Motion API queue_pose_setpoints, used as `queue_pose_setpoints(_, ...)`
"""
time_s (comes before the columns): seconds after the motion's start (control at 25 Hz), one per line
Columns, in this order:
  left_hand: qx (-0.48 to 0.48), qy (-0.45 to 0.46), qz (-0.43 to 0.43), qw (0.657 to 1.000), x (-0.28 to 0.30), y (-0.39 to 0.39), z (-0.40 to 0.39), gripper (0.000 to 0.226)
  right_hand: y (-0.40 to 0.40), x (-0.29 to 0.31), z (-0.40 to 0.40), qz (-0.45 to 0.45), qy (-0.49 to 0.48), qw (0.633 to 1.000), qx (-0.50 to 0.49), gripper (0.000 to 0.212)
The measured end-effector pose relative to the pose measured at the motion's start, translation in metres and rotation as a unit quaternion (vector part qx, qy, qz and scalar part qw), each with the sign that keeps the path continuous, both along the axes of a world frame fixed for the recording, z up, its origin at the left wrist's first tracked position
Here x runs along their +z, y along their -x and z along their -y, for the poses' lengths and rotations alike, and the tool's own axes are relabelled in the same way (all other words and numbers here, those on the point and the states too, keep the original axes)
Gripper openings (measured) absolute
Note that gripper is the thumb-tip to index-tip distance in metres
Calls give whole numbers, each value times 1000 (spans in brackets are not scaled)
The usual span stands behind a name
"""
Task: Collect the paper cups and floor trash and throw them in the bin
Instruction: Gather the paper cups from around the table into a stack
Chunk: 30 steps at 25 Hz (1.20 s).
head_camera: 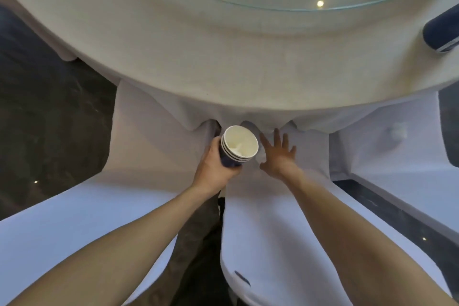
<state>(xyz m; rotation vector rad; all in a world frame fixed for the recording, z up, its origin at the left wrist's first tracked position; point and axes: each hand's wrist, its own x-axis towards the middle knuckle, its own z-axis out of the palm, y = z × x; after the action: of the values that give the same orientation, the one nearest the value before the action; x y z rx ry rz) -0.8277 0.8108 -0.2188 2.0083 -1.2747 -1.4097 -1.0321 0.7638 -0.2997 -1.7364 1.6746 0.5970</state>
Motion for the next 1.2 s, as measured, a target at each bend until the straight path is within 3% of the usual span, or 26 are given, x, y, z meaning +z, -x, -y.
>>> queue_pose_setpoints(0.24,-13,-6,4,1000,-58,2,16,90,-1,-90,-14,-7,-66,998,-12,88)
queue_pose_setpoints(0.44,-25,-38,7,999,-60,9,4,87,9,-86,-40,20,-85,996,7,38)
queue_pose_setpoints(0.64,-82,-36,14,996,-4,26,4,82,41,11,-18,74,-13,985,-156,30)
queue_pose_setpoints(0.8,-109,-1,18,994,55,52,15,88,60,118,4,162,100,943,-272,26)
queue_pose_setpoints(1.08,-150,75,35,985,130,91,24,88,63,253,1,236,282,875,-316,24)
queue_pose_setpoints(1.2,-138,76,19,987,152,111,20,86,71,278,-15,239,277,893,-261,19)
